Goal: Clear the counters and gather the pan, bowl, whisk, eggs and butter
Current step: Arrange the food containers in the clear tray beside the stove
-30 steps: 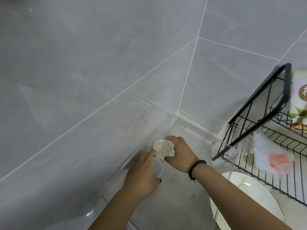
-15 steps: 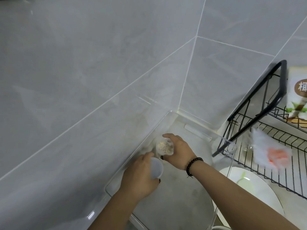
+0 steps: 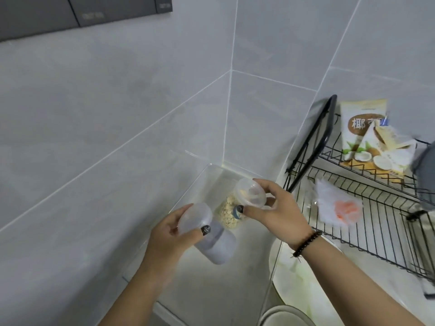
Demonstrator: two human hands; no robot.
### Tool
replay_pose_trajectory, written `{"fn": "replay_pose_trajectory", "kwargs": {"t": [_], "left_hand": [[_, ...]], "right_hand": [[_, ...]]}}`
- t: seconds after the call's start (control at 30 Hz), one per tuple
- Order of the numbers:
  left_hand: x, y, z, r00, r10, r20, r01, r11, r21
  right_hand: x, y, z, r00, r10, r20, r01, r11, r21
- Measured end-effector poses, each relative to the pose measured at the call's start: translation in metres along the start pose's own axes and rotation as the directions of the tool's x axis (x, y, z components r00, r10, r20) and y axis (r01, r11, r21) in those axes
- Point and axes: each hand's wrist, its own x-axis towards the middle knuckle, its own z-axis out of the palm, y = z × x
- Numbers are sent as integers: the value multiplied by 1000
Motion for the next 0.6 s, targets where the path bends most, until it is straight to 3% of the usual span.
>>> {"fn": "replay_pose_trajectory", "kwargs": {"t": [0.1,0.2,0.43,0.6], "left_hand": [[-8,8,15,994,-33,107,68,938,-341],[-24,18,35,983,-70,172,154,824,-545],[-80,24,92,975,-116,188,220,616,-756],[-135,30,143,944,-114,310,325,479,-815]], "right_hand": [[-15,-11,-18,1000,-3,-11,3,998,61],[-32,-23,-34,1000,-26,-1,26,994,105],[-87,-34,-81,996,-92,-22,94,988,123],[-135,-34,-123,992,-126,-31,128,989,76]]}}
